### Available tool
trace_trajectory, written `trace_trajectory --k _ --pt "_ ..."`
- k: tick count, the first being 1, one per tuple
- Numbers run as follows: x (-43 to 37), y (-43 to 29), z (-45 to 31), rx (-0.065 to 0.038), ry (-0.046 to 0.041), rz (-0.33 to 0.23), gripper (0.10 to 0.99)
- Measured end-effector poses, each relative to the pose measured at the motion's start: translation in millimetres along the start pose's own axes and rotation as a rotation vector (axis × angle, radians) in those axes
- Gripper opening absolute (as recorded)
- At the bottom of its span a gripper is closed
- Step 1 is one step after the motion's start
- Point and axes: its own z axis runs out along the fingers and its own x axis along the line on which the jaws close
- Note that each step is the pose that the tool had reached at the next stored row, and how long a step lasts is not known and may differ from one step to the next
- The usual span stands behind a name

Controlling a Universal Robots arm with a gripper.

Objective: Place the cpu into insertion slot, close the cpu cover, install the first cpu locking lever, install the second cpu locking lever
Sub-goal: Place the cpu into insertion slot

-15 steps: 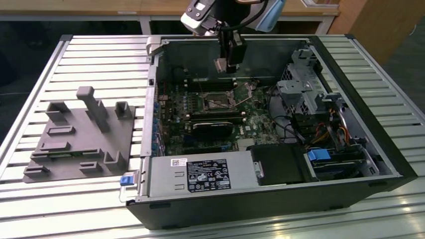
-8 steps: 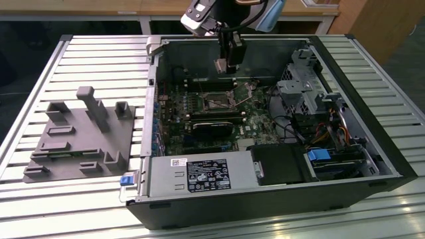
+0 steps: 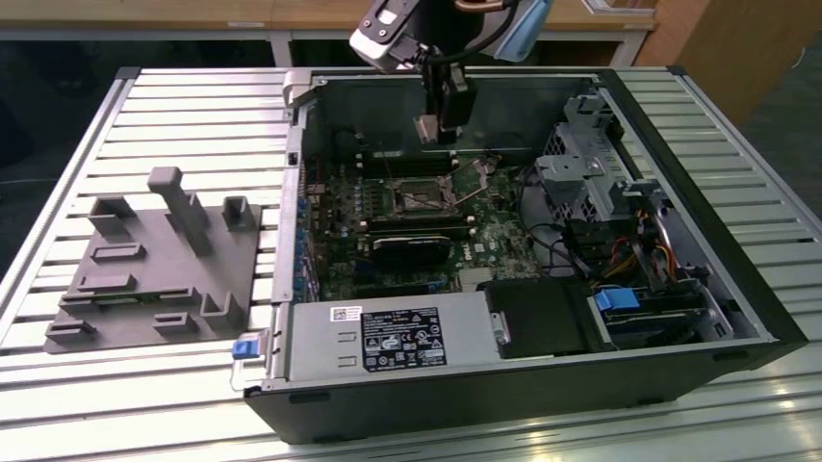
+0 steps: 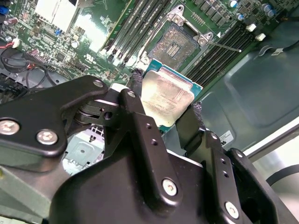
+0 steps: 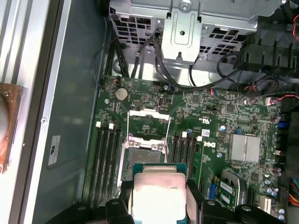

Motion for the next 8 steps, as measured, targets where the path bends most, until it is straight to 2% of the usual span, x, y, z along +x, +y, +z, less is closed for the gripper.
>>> trace_trajectory --k 8 --pt "-0.1 -0.5 5.2 0.0 -0.0002 0.002 0.537"
